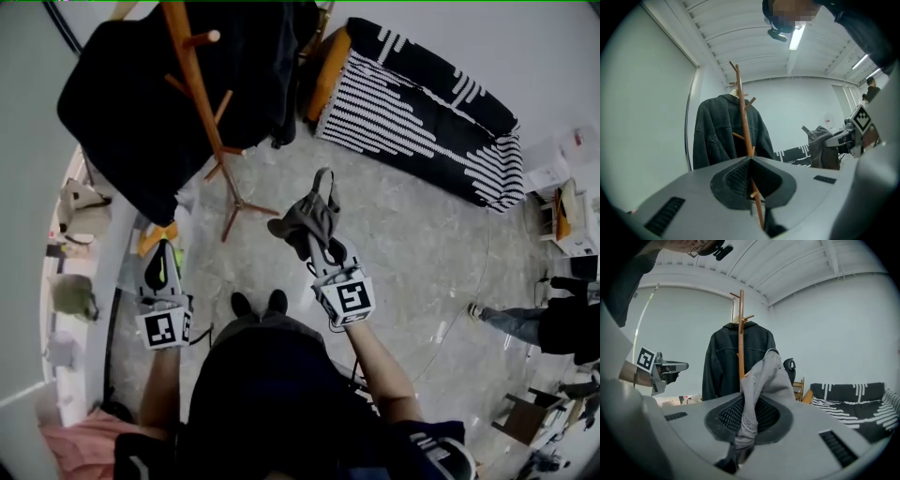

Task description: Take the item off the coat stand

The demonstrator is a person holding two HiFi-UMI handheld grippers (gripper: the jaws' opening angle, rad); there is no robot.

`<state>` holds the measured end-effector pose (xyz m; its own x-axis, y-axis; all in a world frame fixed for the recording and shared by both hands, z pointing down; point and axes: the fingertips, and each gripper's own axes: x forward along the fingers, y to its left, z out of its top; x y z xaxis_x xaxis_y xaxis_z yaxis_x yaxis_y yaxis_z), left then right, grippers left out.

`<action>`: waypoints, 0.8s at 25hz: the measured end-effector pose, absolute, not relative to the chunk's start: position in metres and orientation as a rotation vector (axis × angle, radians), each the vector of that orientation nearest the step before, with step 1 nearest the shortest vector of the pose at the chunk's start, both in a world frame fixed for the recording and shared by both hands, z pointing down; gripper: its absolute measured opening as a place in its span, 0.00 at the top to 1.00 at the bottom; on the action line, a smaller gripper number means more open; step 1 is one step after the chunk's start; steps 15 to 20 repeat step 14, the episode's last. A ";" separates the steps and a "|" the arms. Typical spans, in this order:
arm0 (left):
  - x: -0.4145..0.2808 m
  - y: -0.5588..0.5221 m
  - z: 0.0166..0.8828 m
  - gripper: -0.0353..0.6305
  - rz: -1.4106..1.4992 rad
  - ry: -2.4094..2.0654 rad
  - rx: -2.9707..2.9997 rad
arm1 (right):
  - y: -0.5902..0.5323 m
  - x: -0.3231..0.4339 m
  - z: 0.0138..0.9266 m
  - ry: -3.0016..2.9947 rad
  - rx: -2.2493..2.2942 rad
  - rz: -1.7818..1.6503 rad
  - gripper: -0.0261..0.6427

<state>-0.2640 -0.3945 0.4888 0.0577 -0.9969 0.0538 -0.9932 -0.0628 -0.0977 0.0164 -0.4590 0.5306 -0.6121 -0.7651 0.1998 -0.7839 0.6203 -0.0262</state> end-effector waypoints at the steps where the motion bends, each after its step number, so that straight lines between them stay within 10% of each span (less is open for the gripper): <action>1: -0.264 -0.394 0.489 0.91 -0.162 2.129 -2.259 | -0.459 0.017 0.531 -2.671 1.287 0.163 0.90; 20: -0.266 -0.390 0.491 0.91 -0.164 2.121 -2.245 | -0.461 0.014 0.532 -2.667 1.280 0.139 0.90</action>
